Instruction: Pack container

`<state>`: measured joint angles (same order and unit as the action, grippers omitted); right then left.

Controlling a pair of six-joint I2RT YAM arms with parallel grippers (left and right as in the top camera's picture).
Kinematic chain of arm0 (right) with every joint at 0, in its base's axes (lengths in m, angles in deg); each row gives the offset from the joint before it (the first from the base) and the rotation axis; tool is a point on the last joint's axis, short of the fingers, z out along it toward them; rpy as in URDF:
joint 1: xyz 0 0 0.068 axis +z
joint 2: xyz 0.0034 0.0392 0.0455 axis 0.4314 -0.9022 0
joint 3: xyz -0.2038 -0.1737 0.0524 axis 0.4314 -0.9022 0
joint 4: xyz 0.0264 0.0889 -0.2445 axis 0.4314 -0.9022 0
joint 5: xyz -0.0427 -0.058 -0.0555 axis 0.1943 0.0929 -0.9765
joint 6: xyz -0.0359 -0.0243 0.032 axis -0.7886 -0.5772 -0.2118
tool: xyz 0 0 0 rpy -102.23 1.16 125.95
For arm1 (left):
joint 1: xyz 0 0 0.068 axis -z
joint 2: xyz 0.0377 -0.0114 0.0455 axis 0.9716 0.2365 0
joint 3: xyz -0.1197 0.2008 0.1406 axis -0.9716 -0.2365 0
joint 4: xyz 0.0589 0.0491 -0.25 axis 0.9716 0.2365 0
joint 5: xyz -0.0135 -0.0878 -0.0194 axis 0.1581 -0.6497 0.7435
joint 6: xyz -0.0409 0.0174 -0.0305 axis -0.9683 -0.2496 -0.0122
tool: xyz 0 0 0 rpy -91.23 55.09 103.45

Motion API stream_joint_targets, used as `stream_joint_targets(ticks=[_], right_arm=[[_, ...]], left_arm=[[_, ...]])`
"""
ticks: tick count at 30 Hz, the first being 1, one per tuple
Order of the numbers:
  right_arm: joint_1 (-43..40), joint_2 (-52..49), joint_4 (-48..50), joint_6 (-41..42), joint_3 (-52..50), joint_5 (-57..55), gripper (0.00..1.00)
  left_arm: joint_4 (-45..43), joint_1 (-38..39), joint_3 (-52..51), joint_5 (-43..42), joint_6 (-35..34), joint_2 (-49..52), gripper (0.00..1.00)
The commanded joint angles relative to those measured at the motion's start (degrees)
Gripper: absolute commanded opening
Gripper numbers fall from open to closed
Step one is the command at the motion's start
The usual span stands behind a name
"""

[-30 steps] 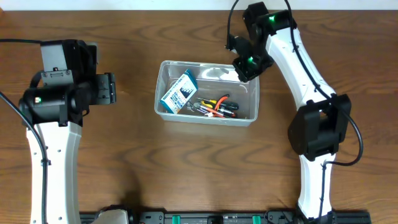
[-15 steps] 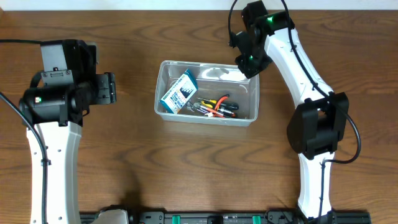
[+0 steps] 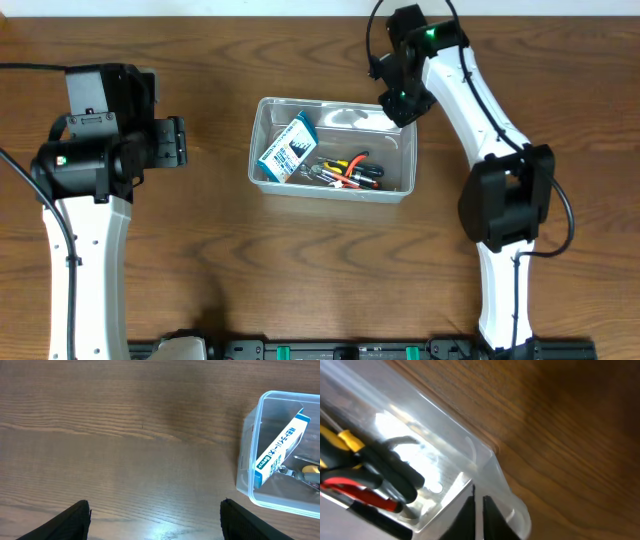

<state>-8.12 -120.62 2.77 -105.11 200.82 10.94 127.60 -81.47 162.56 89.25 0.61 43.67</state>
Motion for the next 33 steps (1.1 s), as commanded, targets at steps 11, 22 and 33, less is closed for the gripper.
stream_joint_targets(ticks=[11,22,33], right_arm=[[-1.1,-2.4,2.3,0.0,0.0,-1.8,0.02],[-0.3,-0.8,0.4,-1.0,0.0,3.7,0.01],[-4.5,15.4,4.9,-1.0,0.1,3.8,0.99]], left_arm=[[0.2,-0.3,0.5,0.4,-0.2,-0.3,0.72],[0.1,-0.3,0.5,0.4,0.2,-0.3,0.73],[-2.1,-0.3,0.5,-0.1,1.7,-0.2,0.98]])
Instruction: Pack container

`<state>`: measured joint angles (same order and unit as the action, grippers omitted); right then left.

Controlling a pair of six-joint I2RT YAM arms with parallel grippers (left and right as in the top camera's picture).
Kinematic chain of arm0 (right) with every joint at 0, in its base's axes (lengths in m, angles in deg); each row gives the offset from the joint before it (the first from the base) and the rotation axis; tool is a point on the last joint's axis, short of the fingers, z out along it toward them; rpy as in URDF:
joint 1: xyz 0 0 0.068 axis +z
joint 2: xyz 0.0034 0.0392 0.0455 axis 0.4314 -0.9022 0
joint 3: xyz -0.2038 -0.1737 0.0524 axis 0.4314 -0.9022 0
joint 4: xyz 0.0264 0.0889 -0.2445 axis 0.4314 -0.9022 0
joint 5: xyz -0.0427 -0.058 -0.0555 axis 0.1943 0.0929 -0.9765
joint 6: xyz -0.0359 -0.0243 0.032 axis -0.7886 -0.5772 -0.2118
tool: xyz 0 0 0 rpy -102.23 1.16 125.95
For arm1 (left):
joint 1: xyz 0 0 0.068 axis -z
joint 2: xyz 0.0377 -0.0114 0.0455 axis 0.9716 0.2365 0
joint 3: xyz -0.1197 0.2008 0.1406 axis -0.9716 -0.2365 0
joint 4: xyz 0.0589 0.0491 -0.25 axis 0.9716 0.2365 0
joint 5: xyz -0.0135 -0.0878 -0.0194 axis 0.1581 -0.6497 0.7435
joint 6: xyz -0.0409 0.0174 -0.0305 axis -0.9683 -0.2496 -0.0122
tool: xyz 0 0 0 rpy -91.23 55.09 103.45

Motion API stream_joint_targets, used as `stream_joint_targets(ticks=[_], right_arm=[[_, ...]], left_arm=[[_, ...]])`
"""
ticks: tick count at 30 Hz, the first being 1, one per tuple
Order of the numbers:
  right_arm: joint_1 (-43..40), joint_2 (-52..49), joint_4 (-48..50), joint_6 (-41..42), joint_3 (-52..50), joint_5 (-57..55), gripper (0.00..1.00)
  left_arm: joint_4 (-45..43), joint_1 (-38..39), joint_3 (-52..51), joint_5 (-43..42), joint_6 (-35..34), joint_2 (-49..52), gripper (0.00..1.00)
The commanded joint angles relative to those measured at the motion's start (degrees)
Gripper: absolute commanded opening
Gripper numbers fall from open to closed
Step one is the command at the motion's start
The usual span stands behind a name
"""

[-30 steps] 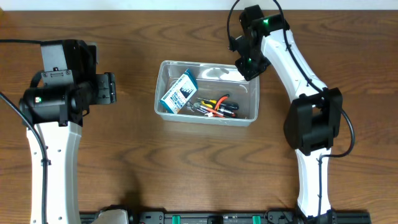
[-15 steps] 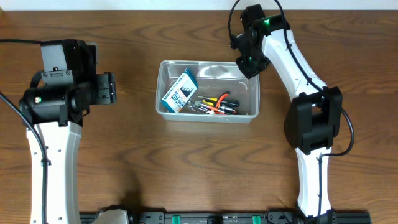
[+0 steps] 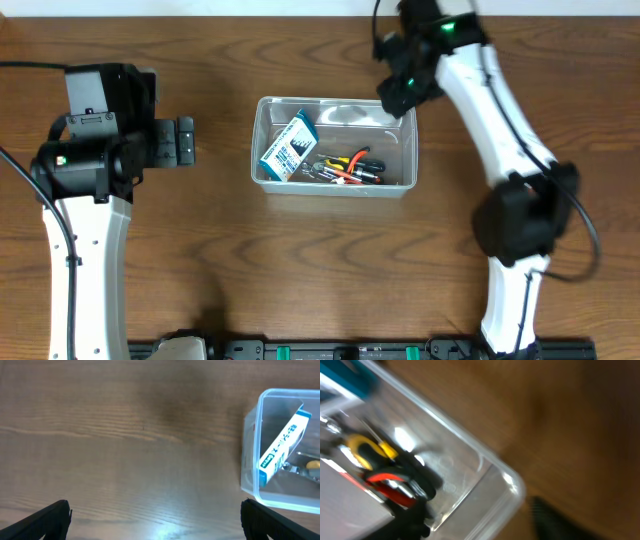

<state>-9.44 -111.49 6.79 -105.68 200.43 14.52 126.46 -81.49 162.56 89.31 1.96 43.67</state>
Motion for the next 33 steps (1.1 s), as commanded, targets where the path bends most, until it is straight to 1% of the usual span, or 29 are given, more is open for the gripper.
stream_joint_targets(ticks=[1,5,8,10,15,17,20,22,25,27,29,33], right_arm=[[-4.7,7.2,1.6,-0.4,0.5,0.2,0.99],[-11.3,8.9,1.4,3.1,0.5,0.2,0.99],[-15.7,9.6,-0.7,4.7,0.5,0.5,0.99],[-17.9,10.4,-2.1,6.0,0.5,0.7,0.99],[-21.0,13.9,-6.3,6.5,0.5,0.7,0.99],[-21.1,15.6,-7.4,6.7,0.1,0.6,0.99],[-20.5,19.4,-7.6,6.7,-3.4,0.3,0.99],[-20.1,22.9,-5.9,6.7,-8.3,0.3,0.99],[-19.1,30.3,0.0,8.2,-20.4,0.2,0.99],[-18.4,36.3,4.3,9.4,-29.8,0.2,0.99],[-17.0,44.2,9.7,9.8,-41.5,-0.2,0.99],[-13.4,57.5,16.1,13.9,-58.0,-4.8,0.99]], left_arm=[[-2.4,-0.3,0.4,-1.5,0.3,0.0,0.98],[-4.1,0.2,0.2,-8.1,0.5,1.7,0.98],[-4.0,2.9,-1.0,-8.7,3.2,2.4,0.98],[-3.9,5.8,-1.9,-7.7,4.1,2.0,0.98],[-3.5,13.0,-2.8,-0.7,4.0,-1.1,0.98],[-3.2,15.5,-3.5,-0.5,4.0,-3.1,0.98],[-3.5,18.3,-6.7,0.2,4.0,-7.6,0.98],[-4.8,19.3,-9.9,0.6,3.8,-11.2,0.98],[-9.4,20.4,-16.9,0.7,3.6,-18.6,0.98],[-12.1,20.5,-21.9,0.9,3.6,-24.2,0.98],[-14.8,20.5,-26.7,1.9,3.6,-30.6,0.98],[-17.4,20.5,-34.8,5.7,3.6,-43.3,0.98]])
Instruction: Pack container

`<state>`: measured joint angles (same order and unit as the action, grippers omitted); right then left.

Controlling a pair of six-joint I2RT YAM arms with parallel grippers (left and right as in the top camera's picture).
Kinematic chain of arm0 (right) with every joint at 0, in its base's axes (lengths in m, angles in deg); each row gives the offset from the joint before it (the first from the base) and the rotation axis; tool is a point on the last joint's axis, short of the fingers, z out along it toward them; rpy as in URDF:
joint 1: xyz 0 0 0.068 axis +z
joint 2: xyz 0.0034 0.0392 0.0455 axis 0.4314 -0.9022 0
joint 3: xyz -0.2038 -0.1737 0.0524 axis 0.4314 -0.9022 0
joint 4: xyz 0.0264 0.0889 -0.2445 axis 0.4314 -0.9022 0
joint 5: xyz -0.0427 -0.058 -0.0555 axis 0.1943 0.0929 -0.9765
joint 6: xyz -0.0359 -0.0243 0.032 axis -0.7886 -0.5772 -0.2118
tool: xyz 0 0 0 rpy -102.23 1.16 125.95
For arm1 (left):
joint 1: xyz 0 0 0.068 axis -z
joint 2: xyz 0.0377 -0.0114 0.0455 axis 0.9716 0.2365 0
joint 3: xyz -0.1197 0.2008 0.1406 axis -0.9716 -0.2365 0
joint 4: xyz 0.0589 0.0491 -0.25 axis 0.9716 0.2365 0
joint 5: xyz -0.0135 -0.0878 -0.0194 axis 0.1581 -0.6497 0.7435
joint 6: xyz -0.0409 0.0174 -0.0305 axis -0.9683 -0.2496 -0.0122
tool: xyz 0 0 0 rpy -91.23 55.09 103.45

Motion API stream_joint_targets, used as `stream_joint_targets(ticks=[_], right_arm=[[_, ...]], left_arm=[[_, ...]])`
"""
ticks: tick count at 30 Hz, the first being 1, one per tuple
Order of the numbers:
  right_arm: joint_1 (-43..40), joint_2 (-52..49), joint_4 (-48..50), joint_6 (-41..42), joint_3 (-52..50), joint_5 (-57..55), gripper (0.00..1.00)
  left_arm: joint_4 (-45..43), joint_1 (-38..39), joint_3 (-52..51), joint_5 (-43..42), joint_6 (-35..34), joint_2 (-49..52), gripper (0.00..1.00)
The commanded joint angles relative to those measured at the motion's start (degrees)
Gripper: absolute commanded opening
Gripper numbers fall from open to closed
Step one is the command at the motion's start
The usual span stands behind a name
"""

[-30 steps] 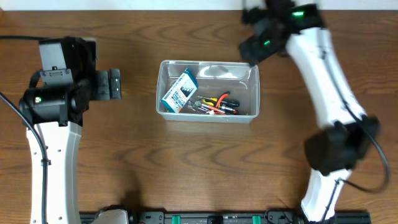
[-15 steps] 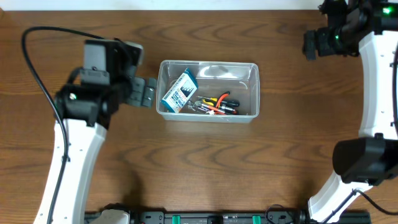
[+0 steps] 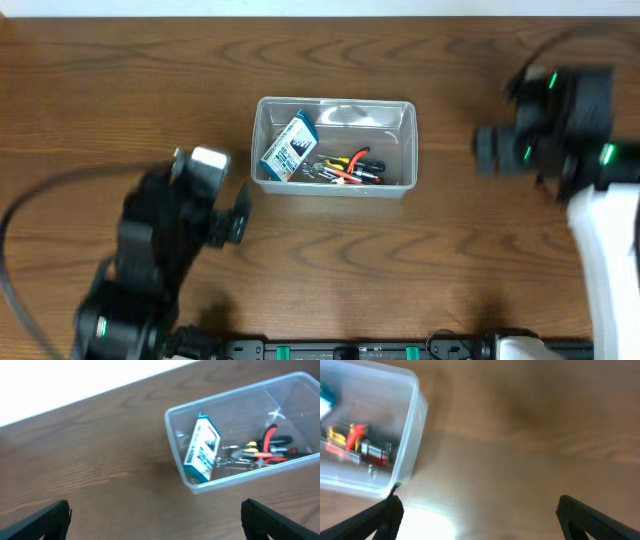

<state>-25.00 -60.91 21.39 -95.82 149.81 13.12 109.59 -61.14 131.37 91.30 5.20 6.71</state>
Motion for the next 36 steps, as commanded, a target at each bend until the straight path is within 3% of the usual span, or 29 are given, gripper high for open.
stream_joint_targets(ticks=[1,6,11,36], right_arm=[[3.5,10.9,2.4,6.1,-11.8,-5.8,0.99],[7.1,24.4,5.1,15.1,-24.9,-9.4,0.99],[7.3,31.0,3.6,16.1,-28.7,-9.4,0.99],[7.7,32.6,1.1,16.1,-28.8,-9.4,0.99]], left_arm=[[-0.5,0.2,-5.7,3.8,0.3,-9.9,0.98],[1.2,0.2,-11.5,3.8,0.3,-20.1,0.98],[3.4,0.2,-11.9,3.8,0.3,-23.3,0.98],[3.8,0.2,-11.9,3.7,0.3,-23.3,0.98]])
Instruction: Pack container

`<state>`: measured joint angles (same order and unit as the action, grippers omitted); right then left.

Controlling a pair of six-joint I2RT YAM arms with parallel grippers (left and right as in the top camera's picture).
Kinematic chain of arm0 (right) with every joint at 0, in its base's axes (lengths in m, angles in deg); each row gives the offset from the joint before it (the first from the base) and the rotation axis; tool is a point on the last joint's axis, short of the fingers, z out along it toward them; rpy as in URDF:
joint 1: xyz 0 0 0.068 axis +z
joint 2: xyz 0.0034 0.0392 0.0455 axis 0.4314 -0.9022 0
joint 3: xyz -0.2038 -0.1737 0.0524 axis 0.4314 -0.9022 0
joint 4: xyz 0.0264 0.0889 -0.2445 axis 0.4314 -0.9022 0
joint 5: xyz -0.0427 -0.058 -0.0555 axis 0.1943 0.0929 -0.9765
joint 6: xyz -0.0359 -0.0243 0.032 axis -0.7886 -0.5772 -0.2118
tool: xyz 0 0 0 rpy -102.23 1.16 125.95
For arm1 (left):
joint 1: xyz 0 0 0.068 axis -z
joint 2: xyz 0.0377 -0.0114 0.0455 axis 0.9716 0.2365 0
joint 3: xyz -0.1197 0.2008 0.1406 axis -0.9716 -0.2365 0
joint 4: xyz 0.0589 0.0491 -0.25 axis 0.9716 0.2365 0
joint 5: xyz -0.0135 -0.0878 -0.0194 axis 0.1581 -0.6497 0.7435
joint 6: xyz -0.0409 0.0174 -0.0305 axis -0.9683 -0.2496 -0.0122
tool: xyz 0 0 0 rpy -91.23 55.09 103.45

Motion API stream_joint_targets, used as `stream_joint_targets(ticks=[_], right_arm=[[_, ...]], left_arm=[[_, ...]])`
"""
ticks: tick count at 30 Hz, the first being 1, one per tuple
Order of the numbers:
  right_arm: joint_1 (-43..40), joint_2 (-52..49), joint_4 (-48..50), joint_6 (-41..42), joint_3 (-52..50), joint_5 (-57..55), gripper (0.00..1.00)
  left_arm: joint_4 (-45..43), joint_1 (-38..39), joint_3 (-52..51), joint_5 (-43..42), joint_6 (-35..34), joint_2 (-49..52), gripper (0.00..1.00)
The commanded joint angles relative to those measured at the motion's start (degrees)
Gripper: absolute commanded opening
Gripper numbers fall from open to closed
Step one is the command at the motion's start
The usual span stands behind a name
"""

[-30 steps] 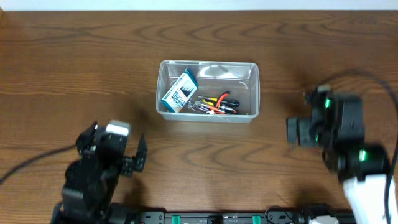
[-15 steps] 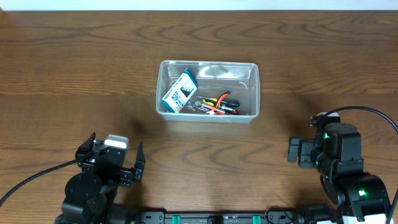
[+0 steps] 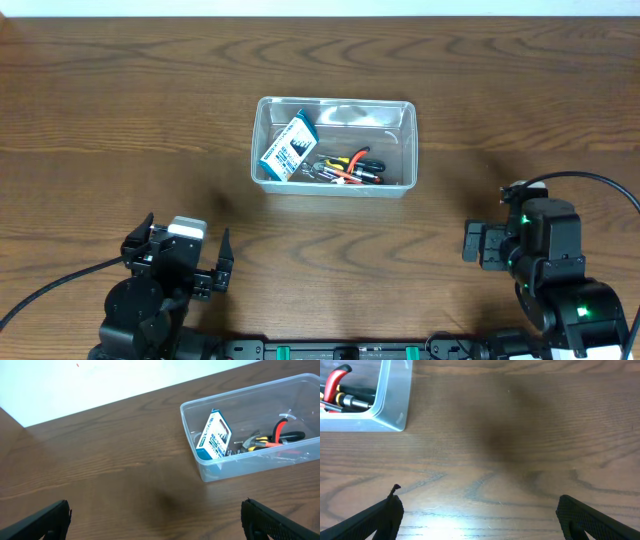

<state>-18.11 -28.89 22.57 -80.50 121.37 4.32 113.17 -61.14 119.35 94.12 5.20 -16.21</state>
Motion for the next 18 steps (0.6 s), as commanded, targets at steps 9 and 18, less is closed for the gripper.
stream_joint_targets(ticks=[9,18], right_arm=[[0.0,17.0,-4.0,-0.8,-0.9,1.4,0.99],[-0.4,40.1,13.2,-3.9,-19.0,3.8,0.99]], left_arm=[[0.2,0.2,0.1,0.9,0.3,-0.4,0.98],[0.2,0.2,0.1,0.9,0.3,-0.4,0.98]])
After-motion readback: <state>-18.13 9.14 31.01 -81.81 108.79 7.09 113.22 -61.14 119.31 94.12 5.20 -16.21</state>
